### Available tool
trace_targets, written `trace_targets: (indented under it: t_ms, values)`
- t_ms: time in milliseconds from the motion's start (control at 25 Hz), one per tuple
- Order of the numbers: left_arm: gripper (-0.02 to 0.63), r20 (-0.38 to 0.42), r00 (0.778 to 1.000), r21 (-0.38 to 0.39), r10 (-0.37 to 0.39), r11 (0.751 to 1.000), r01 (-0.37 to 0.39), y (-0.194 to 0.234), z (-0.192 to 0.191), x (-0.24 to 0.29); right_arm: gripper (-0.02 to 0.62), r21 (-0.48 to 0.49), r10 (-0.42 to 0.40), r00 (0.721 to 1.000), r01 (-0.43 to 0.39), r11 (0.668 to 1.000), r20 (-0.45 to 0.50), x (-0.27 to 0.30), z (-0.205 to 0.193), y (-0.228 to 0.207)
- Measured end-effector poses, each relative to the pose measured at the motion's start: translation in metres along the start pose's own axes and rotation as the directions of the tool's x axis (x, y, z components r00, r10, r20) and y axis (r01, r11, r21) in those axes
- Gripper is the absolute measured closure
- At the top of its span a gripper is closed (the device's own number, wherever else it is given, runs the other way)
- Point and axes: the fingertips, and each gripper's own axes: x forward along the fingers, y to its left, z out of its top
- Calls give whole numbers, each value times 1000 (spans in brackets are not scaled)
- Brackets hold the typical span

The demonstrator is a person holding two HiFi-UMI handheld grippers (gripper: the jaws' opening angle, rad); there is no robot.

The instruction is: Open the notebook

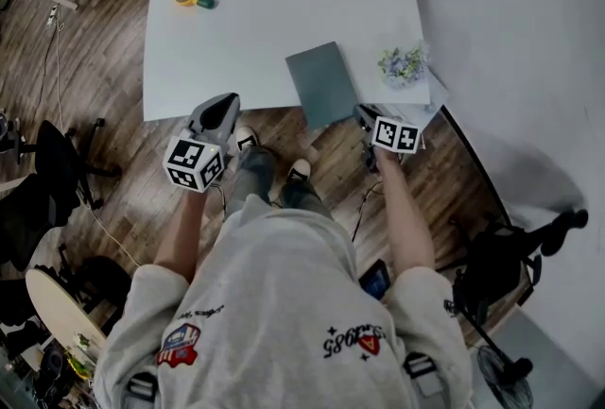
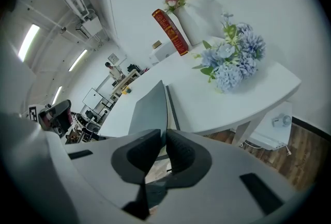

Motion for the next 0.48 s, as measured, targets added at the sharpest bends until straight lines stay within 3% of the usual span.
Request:
trace_targets:
  t_ms: [280,480]
  values:
    - [601,14,1000,-9,0,1000,0,-11,-7,-19,561,-39,-21,997,23,999,71,-15,4,20]
    - [601,24,1000,-6,-4,1000,4,-20,-9,-32,560,-123,-53,993,65,990,104,-24,5,34]
